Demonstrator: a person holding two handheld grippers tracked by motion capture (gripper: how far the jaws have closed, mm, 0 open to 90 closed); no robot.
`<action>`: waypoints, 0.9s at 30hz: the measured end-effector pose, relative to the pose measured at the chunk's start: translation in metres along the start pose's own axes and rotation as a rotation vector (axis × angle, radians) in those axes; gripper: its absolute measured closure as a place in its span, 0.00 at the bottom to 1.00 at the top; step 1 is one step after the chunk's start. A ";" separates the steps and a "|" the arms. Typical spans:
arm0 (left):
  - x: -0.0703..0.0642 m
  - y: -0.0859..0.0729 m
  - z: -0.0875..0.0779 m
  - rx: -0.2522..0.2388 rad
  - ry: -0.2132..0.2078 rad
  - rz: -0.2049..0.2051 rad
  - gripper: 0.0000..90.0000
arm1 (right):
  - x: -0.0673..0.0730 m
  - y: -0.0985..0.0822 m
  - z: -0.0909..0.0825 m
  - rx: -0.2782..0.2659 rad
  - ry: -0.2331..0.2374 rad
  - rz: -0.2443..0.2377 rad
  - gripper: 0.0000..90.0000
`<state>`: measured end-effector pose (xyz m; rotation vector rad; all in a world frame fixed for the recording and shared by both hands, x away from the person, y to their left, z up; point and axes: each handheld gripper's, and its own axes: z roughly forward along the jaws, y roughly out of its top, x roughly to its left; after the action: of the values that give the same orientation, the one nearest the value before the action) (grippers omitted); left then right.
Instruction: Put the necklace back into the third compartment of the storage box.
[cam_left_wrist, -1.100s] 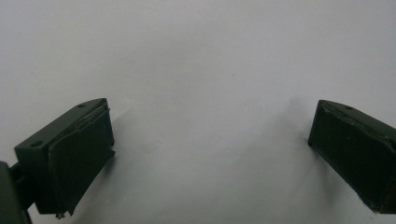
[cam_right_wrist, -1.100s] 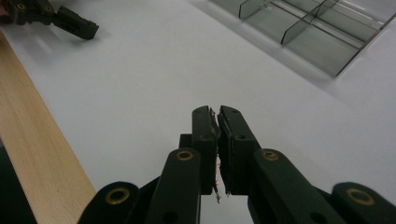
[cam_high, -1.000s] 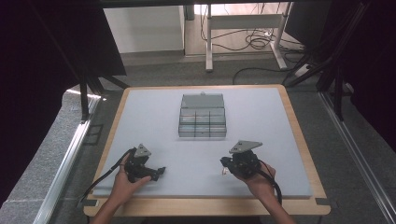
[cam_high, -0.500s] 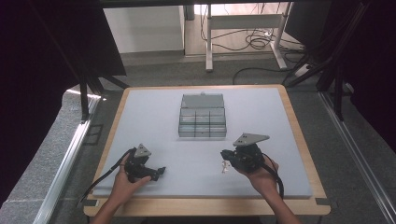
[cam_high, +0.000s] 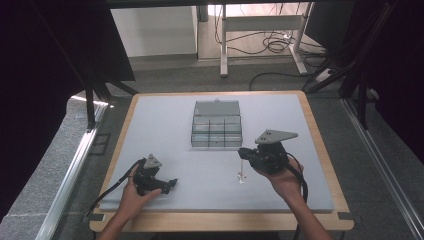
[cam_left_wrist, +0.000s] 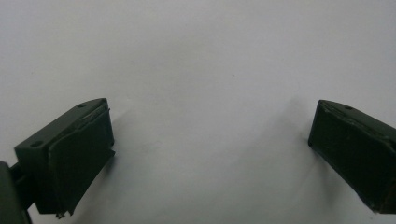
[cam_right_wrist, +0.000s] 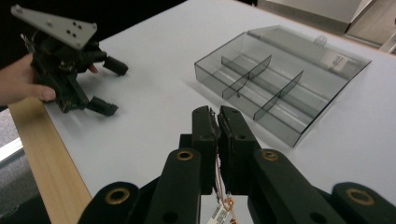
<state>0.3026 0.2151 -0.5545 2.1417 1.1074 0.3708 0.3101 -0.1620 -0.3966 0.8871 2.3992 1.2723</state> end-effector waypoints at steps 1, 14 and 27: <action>0.000 0.000 0.000 0.000 0.000 0.000 0.00 | 0.000 0.003 -0.002 -0.005 -0.001 0.000 0.93; 0.000 0.000 0.000 -0.001 0.000 0.001 0.00 | -0.004 0.026 -0.012 -0.040 0.003 0.000 0.93; 0.000 0.000 0.000 -0.001 0.000 -0.002 0.00 | -0.006 0.043 -0.021 -0.079 0.002 0.009 0.93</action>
<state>0.3027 0.2150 -0.5545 2.1397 1.1095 0.3699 0.3210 -0.1609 -0.3496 0.8747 2.3314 1.3625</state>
